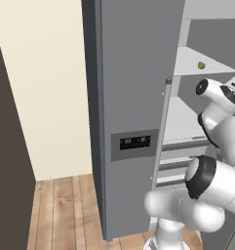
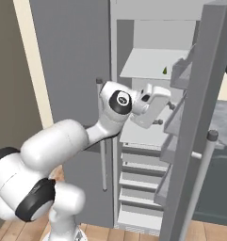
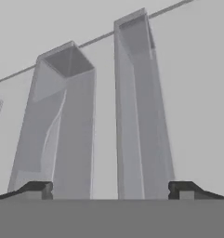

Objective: There is a bowl on the dining counter. Grab a lemon wedge from the fridge and place it in the bowl. Then get the liquor bottle and glass cup from the cabinet and place them next to the bowl.

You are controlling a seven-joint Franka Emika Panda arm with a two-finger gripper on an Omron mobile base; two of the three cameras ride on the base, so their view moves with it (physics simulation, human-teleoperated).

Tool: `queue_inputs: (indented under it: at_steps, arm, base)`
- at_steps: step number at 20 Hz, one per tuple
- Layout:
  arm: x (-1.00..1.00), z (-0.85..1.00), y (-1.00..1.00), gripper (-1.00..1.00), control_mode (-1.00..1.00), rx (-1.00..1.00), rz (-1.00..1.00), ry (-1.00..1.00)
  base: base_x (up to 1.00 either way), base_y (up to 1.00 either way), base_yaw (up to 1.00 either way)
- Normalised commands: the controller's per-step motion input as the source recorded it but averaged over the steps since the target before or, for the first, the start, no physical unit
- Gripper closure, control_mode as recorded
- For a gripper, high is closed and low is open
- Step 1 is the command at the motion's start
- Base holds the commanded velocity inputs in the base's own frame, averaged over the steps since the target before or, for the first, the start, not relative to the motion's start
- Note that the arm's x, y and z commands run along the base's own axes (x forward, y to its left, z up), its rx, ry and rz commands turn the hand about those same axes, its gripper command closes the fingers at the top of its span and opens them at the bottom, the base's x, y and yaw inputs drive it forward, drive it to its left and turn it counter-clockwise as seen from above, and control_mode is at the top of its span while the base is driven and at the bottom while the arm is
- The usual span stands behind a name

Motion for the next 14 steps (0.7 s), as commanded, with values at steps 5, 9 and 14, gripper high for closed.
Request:
queue_inputs:
  at_steps: [5, 9, 14]
  arm:
    - [0.09, -0.41, -0.65, -1.0, -1.0, 0.0, -0.11, 0.1]
    - [0.06, -0.26, -0.81, -1.0, -1.0, -0.03, -0.11, 0.03]
    - [-0.2, -0.01, -0.29, -1.0, -1.0, -0.04, -0.04, -0.05]
  base:
    - [0.0, 0.0, 0.0]
    - [0.0, 0.0, 0.0]
    - [0.0, 0.0, 0.0]
